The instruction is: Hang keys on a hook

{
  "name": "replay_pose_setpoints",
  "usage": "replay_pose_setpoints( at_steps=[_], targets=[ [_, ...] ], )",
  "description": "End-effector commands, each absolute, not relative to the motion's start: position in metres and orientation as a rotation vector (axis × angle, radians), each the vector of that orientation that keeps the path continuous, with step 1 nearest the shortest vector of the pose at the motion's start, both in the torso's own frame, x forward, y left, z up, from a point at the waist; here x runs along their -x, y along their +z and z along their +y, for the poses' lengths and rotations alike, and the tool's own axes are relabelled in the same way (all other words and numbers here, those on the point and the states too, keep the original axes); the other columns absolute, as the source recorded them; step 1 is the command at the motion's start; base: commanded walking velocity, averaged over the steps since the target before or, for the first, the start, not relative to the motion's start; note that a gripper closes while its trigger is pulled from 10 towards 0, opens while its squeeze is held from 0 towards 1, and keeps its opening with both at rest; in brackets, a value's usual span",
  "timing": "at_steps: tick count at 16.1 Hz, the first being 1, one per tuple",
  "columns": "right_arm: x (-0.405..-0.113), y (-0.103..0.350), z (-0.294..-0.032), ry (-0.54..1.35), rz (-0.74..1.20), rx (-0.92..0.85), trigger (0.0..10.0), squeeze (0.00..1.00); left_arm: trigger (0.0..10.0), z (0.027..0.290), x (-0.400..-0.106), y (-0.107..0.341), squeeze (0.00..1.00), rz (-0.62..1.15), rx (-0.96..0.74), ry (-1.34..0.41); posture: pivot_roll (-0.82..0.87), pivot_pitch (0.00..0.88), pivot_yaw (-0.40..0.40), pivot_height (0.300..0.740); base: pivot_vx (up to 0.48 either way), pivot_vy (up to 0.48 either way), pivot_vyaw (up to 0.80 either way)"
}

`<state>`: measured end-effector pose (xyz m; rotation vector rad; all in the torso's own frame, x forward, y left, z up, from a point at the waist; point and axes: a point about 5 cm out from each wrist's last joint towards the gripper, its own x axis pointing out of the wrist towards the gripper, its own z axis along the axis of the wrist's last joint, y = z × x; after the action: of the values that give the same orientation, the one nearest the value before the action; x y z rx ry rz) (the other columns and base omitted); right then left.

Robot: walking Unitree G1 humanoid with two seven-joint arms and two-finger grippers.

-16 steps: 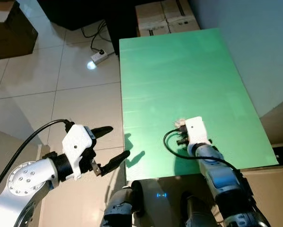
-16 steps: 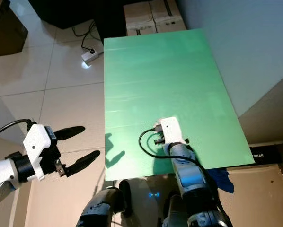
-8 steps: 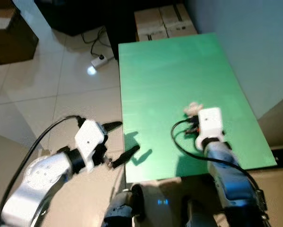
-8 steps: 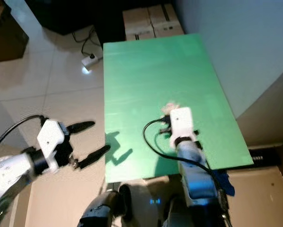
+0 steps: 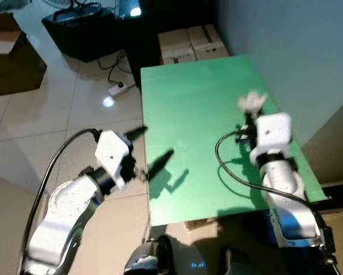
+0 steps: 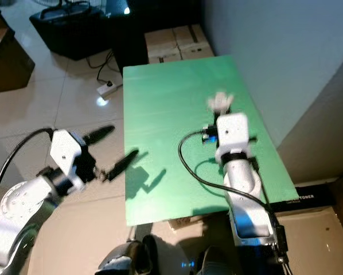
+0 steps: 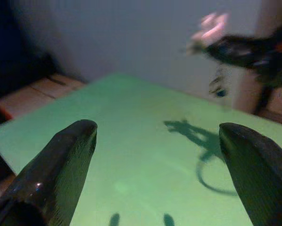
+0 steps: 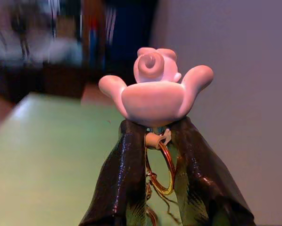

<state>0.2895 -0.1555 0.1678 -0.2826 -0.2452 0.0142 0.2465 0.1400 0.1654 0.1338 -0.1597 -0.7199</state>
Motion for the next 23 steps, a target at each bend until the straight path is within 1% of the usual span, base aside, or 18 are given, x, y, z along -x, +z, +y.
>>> replay_pose_setpoints(
  at_steps=[1, 3, 5, 7, 12, 13, 14, 16, 17, 19, 20, 21, 23],
  targets=[
    [-0.286, 0.184, -0.152, 0.027, -0.352, 0.316, 10.0, 0.0, 10.0, 0.145, -0.25, 0.164, 0.0, -0.171, -0.141, -0.661, -0.05, 0.127, 0.112, 0.74, 0.0, 0.0, 0.0],
    [-0.285, 0.19, -0.151, 0.032, -0.409, 0.489, 10.0, 0.0, 10.0, 0.14, -0.252, 0.162, 0.0, -0.181, -0.123, -0.651, -0.07, 0.115, 0.108, 0.74, 0.0, 0.0, 0.0],
    [-0.286, 0.189, -0.151, 0.022, -0.427, 0.661, 10.0, 0.0, 10.0, 0.136, -0.254, 0.16, 0.0, -0.183, -0.11, -0.652, -0.08, 0.102, 0.104, 0.74, 0.0, 0.0, 0.0],
    [-0.287, 0.189, -0.151, 0.012, -0.449, 0.758, 10.0, 0.0, 10.0, 0.132, -0.257, 0.159, 0.0, -0.198, -0.088, -0.649, -0.1, 0.087, 0.102, 0.74, 0.0, 0.0, 0.0],
    [-0.285, 0.191, -0.146, 0.023, -0.49, 0.815, 10.0, 0.0, 10.0, 0.128, -0.259, 0.155, 0.0, -0.21, -0.062, -0.647, -0.12, 0.062, 0.104, 0.74, 0.0, 0.0, 0.0],
    [-0.284, 0.192, -0.143, 0.022, -0.504, 0.837, 10.0, 0.0, 10.0, 0.127, -0.263, 0.155, 0.0, -0.215, -0.052, -0.646, -0.14, 0.047, 0.114, 0.74, 0.0, 0.0, 0.0],
    [-0.283, 0.192, -0.142, 0.02, -0.51, 0.838, 10.0, 0.0, 10.0, 0.127, -0.264, 0.154, 0.0, -0.217, -0.048, -0.648, -0.14, 0.044, 0.119, 0.74, 0.0, 0.0, 0.0],
    [-0.281, 0.194, -0.142, 0.0, -0.51, 0.753, 10.0, 0.0, 10.0, 0.124, -0.268, 0.154, 0.0, -0.227, -0.043, -0.66, -0.15, 0.038, 0.127, 0.74, 0.0, 0.0, 0.0],
    [-0.281, 0.193, -0.141, 0.015, -0.489, 0.662, 10.0, 0.0, 10.0, 0.124, -0.269, 0.154, 0.0, -0.228, -0.044, -0.66, -0.16, 0.033, 0.133, 0.74, 0.0, 0.0, 0.0],
    [-0.28, 0.195, -0.141, 0.02, -0.449, 0.362, 10.0, 0.0, 10.0, 0.126, -0.274, 0.152, 0.0, -0.217, -0.059, -0.626, -0.16, 0.032, 0.141, 0.74, 0.0, 0.0, 0.0],
    [-0.28, 0.2, -0.139, 0.036, -0.439, 0.346, 10.0, 0.0, 10.0, 0.13, -0.278, 0.148, 0.0, -0.19, -0.061, -0.561, -0.17, 0.031, 0.144, 0.74, 0.0, 0.0, 0.43],
    [-0.279, 0.202, -0.134, 0.076, -0.423, 0.379, 10.0, 0.0, 10.0, 0.134, -0.281, 0.146, 0.0, -0.167, -0.066, -0.514, -0.17, 0.032, 0.144, 0.74, 0.0, 0.0, 0.8],
    [-0.276, 0.2, -0.122, 0.196, -0.399, 0.343, 10.0, 0.0, 10.0, 0.139, -0.284, 0.146, 0.0, -0.174, -0.085, -0.461, -0.16, 0.028, 0.141, 0.74, 0.0, 0.0, 0.8]
  ],
)
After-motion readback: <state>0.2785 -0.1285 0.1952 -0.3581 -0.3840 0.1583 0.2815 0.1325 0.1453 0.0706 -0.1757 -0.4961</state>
